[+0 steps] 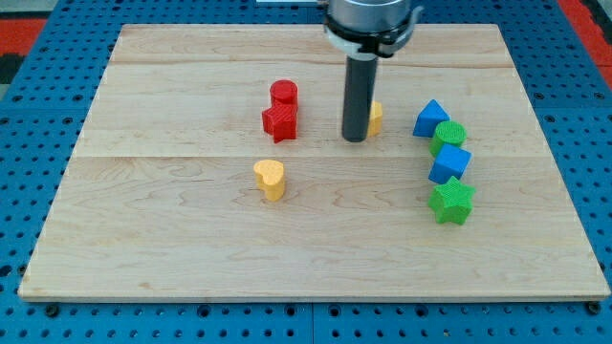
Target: Move the blue triangle to the bottom right side of the red circle
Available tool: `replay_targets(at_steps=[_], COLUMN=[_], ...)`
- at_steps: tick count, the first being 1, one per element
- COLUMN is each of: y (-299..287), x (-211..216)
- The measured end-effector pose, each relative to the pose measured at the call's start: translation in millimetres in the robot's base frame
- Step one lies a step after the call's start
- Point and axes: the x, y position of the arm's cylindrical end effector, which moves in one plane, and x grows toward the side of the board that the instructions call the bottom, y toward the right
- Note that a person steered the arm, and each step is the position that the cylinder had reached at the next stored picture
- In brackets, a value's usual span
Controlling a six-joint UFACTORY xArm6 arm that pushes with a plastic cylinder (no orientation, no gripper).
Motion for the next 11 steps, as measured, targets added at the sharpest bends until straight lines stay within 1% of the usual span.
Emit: replay_targets(at_steps=[1,2,3,4,5,6,7,8,10,11], y=[31.3,41.9,66.9,138.4,151.2,95.8,55.4,30.4,18.9,22.6], x=[-11.9,-40.5,-64.1,-60.5,-21.4,-12.3,-17.7,-30.5,-43.3,-66.2])
